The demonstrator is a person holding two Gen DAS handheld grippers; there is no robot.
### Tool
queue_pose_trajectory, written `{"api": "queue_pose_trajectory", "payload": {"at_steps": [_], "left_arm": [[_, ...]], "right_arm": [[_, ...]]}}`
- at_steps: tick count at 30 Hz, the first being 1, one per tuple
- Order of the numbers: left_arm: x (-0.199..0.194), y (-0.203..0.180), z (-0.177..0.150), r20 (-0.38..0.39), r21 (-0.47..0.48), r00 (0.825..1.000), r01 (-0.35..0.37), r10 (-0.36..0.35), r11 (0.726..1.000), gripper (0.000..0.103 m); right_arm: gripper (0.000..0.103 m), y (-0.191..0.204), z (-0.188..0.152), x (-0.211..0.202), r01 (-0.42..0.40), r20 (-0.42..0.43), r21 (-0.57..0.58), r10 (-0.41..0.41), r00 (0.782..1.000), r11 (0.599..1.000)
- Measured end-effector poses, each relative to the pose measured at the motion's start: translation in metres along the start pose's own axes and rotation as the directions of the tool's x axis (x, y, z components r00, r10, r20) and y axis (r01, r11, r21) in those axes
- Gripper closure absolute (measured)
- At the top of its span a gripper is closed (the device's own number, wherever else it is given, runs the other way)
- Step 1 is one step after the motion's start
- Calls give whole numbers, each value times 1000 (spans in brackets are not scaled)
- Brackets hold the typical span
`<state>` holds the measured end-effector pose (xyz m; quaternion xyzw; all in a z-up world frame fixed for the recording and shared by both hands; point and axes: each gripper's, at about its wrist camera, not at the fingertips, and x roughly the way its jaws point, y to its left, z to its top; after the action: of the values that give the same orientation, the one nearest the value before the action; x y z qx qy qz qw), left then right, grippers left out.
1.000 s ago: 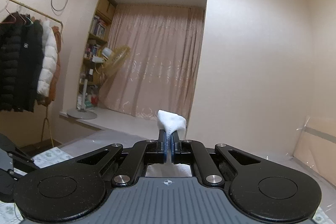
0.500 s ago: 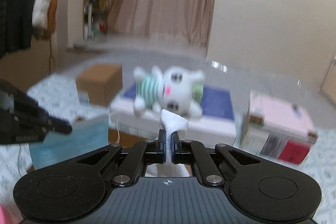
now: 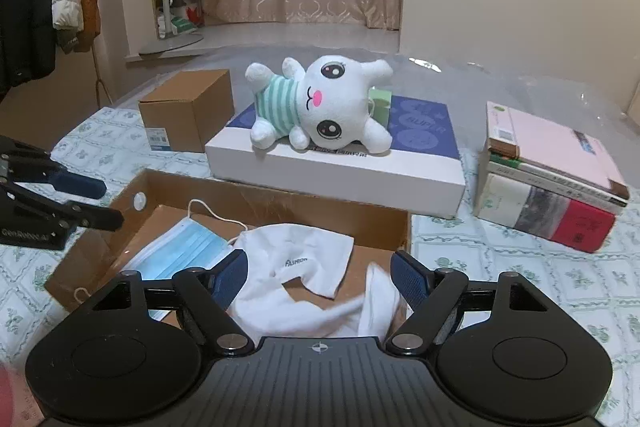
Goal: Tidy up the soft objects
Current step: 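Carry the mask and white cloth into the cardboard box and release both, then return both tools to the pile beside the pink cup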
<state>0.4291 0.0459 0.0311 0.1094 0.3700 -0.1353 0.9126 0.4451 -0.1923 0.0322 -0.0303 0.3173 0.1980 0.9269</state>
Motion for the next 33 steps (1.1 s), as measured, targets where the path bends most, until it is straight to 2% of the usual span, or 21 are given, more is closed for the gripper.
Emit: {"api": "queue_pose_trajectory", "payload": {"at_steps": [5,8,10,13,17,21,27,33], "left_arm": [[-55,-7,-4,78,-32,997,-27,30,999,52],[-97,-14,-12,140,-69,989,-42,52,997,38],[-125,-21,-20,177,-97,982,-50,66,994,25],[-165,-35,-37,228,-124,970,-60,87,991,15],[-212,-57,-64,273,-139,956,-73,109,988,10],[-251,-77,-92,313,-165,940,-85,134,983,3],[-286,-94,-136,337,-241,932,-54,136,969,0],[-302,-116,-175,367,-277,910,-92,193,957,0]], "right_arm": [[25,13,-1,-58,8,75,-1,-8,997,1000],[25,24,-7,-103,14,129,-2,-14,992,1000],[25,33,-13,-132,25,163,-5,-24,986,1000],[25,45,-28,-178,18,220,10,-19,975,1000],[21,61,-53,-227,24,293,33,-32,955,999],[17,74,-81,-260,23,319,45,-36,947,999],[17,86,-122,-290,17,318,108,-51,947,994],[17,93,-156,-295,23,280,125,-58,958,992]]}}
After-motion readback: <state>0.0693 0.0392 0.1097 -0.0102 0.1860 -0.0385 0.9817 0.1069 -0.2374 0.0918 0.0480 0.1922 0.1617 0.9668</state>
